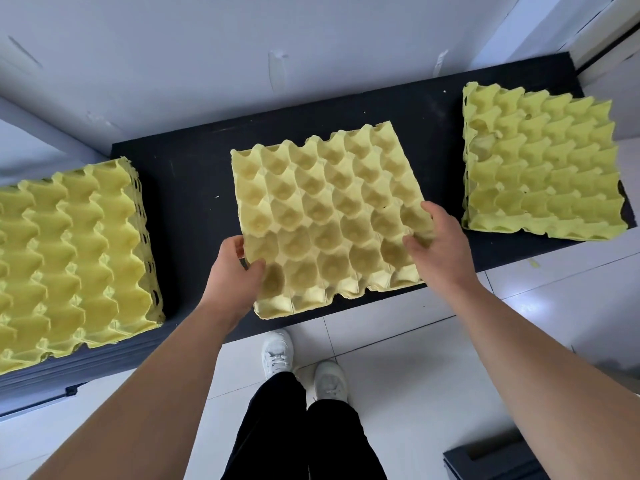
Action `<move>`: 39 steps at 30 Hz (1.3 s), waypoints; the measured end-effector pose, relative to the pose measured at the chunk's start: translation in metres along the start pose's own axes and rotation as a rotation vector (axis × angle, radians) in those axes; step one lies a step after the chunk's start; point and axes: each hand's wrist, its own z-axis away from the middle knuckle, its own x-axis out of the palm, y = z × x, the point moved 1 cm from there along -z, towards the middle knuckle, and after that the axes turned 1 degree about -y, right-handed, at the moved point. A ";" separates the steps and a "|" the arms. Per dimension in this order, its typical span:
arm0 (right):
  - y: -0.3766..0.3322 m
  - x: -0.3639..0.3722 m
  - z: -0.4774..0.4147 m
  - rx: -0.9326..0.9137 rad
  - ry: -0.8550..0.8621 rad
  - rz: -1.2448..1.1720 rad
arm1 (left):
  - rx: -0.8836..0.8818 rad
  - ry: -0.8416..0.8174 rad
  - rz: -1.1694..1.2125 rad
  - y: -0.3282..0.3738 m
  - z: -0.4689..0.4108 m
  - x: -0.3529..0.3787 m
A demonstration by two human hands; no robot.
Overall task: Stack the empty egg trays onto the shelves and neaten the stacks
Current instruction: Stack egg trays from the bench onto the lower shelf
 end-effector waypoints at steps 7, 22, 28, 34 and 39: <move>-0.003 -0.014 -0.002 0.016 0.048 -0.119 | -0.138 -0.004 0.250 -0.010 0.002 0.005; 0.015 -0.018 -0.002 0.153 -0.178 -0.406 | -0.104 -0.043 0.440 -0.006 0.000 0.000; 0.001 -0.026 0.003 0.111 -0.180 -0.443 | -0.080 -0.034 0.345 -0.008 0.005 -0.006; -0.012 -0.028 0.007 0.060 -0.141 -0.411 | -0.022 0.010 0.178 -0.002 0.013 -0.014; -0.009 -0.014 0.003 0.046 -0.158 -0.341 | 0.036 0.071 -0.095 -0.012 0.012 -0.020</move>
